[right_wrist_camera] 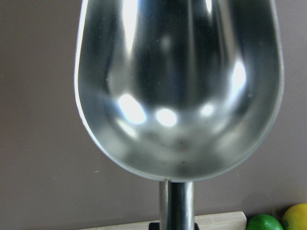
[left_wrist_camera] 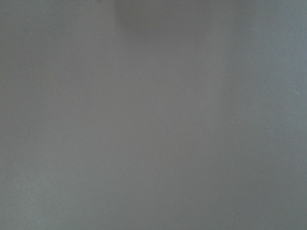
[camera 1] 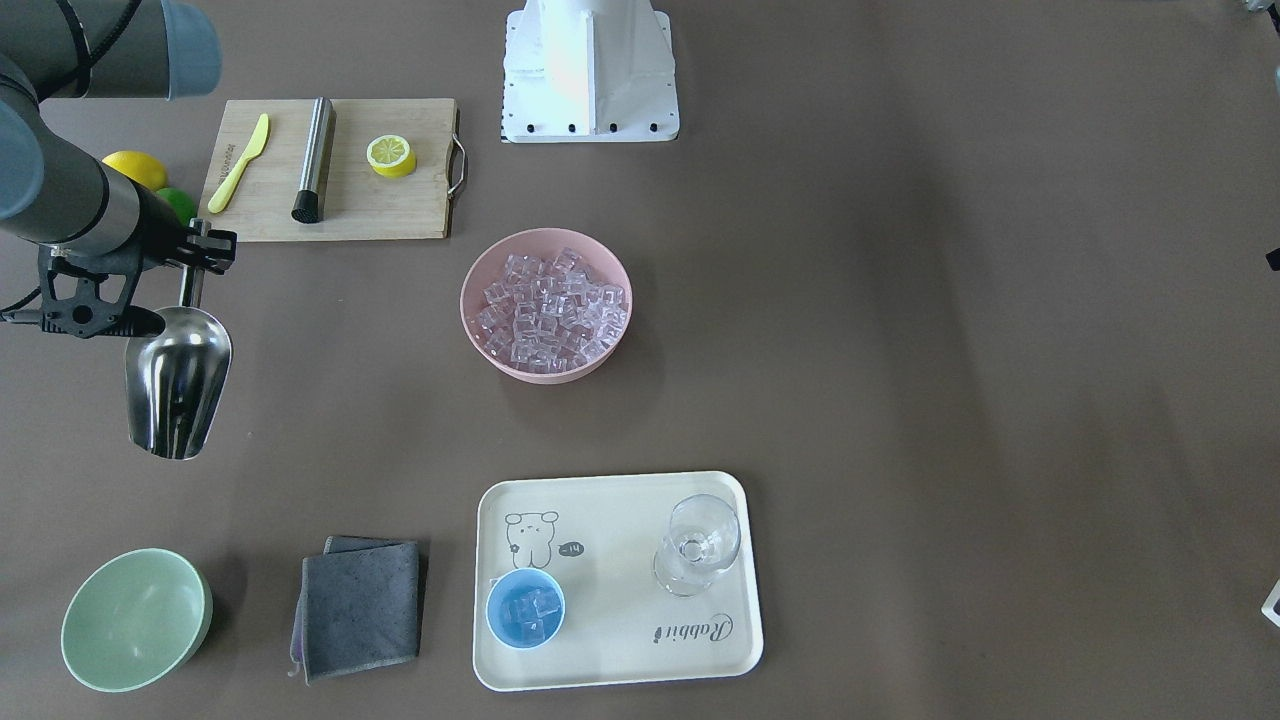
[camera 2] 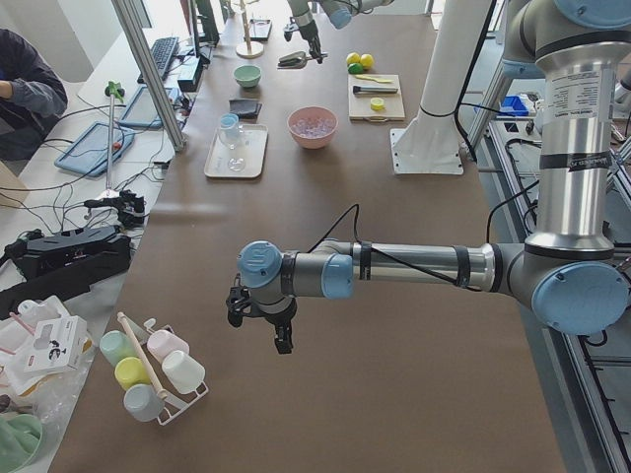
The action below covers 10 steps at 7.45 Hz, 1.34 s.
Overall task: Put ice in cup with scoop
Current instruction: 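Carry the empty scoop back with right gripper and lower it onto the table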
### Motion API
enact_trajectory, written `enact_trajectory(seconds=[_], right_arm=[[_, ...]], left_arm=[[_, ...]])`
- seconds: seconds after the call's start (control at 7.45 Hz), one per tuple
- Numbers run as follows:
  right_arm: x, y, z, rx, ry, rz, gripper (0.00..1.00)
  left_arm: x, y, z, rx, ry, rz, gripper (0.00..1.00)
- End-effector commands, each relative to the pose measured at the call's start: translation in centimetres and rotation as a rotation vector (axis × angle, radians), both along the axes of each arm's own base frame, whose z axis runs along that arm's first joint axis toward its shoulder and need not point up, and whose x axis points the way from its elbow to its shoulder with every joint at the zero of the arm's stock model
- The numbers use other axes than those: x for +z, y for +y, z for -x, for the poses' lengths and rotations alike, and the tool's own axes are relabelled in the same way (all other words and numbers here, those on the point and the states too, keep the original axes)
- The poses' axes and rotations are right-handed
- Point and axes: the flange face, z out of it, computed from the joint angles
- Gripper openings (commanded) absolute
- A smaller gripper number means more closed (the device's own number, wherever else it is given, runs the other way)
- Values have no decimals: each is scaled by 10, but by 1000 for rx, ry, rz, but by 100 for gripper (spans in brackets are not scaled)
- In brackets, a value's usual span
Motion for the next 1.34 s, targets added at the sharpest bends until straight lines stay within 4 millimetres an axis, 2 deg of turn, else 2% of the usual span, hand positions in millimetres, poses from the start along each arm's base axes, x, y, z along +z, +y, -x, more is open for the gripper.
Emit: enact_trajectory(seconds=[0.0,0.27,0.54,0.94,1.07,1.21], right_arm=[[37,23,12,-19,29,43,0],[58,29,24,-45,36,27,0],[71,32,42,-71,58,-9,0],[88,30,53,-84,58,-6,0],[92,30,54,-83,63,6,56],[92,30,55,-82,63,8,76]], left_arm=[[-1,0,-1,0,1,-2,99],[8,2,0,1,-1,15,99],[7,1,0,1,0,12,99],[-2,-2,-1,0,1,-5,99],[-4,-3,-1,0,1,-10,99],[-4,-3,-1,0,1,-10,99]])
